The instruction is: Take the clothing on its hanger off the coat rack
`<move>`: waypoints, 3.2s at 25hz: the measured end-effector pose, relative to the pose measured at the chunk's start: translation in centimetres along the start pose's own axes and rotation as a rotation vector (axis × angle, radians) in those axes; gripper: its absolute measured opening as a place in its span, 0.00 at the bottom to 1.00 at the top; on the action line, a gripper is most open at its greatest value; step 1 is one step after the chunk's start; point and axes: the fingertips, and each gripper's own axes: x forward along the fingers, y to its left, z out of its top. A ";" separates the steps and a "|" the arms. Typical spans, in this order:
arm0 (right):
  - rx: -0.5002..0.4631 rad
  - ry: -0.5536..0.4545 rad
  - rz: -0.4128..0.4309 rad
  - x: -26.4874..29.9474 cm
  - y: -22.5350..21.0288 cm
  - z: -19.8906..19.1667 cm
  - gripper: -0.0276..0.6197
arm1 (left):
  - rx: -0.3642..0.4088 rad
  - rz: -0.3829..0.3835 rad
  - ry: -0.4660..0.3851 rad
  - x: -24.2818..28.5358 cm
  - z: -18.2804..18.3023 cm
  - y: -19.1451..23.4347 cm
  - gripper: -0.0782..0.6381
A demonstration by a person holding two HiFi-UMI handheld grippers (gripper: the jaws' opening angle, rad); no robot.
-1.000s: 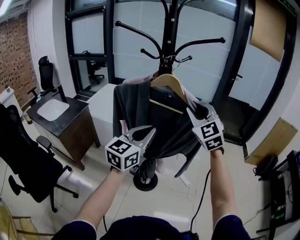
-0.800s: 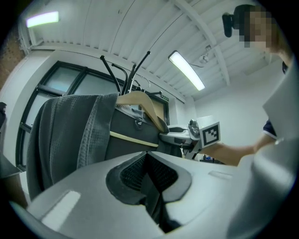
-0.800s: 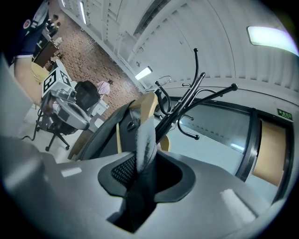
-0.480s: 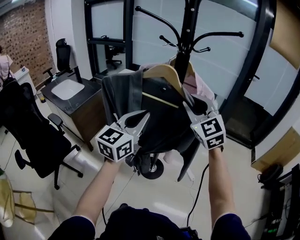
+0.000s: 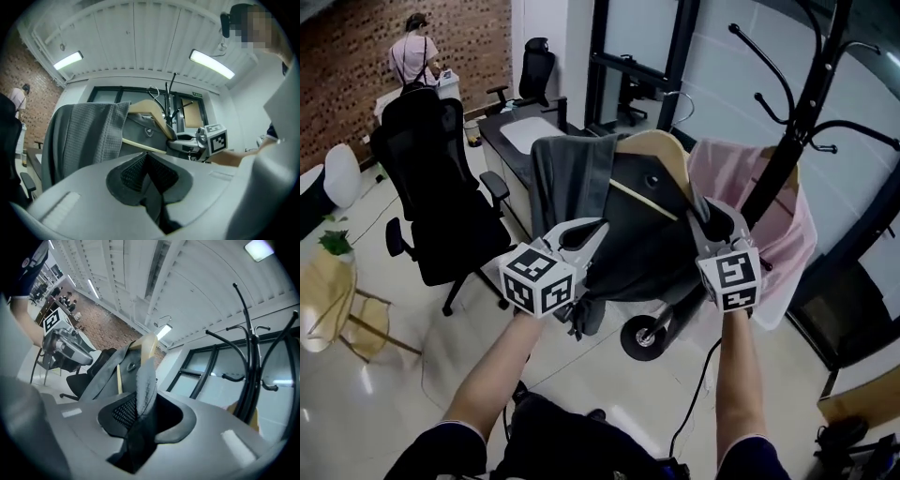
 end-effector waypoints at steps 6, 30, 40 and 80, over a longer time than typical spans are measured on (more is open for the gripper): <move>-0.016 -0.056 0.071 7.4 5.6 5.3 0.19 | 0.008 0.130 -0.024 -7.0 1.6 8.1 0.13; 0.047 -0.142 0.195 34.3 24.4 19.6 0.19 | 0.056 0.358 -0.036 -25.4 6.2 35.6 0.13; 0.068 -0.176 0.330 47.9 31.0 20.6 0.19 | 0.023 0.536 0.011 -28.1 4.4 47.5 0.13; 0.016 -0.154 0.757 68.7 48.1 21.6 0.18 | -0.090 0.833 0.025 -31.7 2.3 68.2 0.13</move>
